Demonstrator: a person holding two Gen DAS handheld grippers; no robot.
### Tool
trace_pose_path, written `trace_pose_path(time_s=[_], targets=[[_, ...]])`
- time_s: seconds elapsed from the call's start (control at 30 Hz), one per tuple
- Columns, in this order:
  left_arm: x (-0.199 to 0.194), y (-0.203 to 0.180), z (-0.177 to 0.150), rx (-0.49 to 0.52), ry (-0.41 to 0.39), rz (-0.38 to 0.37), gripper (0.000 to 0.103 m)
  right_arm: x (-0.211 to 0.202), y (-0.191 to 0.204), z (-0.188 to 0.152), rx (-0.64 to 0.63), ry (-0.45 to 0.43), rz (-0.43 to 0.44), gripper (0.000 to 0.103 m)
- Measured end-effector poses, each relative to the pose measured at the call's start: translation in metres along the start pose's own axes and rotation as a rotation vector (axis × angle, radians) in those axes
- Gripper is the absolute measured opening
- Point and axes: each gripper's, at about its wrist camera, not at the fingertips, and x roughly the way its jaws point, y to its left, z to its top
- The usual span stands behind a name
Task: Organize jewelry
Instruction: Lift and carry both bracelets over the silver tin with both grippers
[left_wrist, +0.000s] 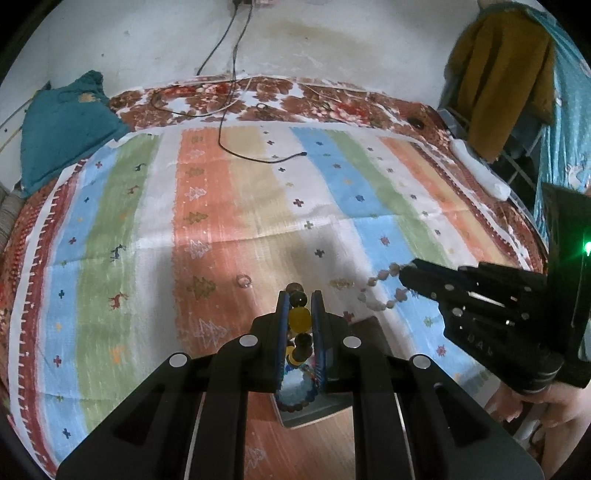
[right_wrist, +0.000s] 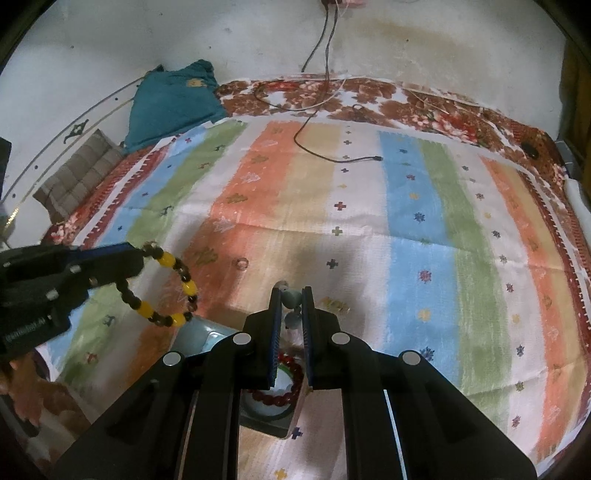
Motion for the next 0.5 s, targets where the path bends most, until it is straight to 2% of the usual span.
trace_pose_path(time_s=[0.5], targets=[[-0.014, -0.011, -0.02, 0.024, -0.025, -0.009, 0.012, -0.013, 0.012, -0.022, -0.031, -0.003, 0.01, 0.012]])
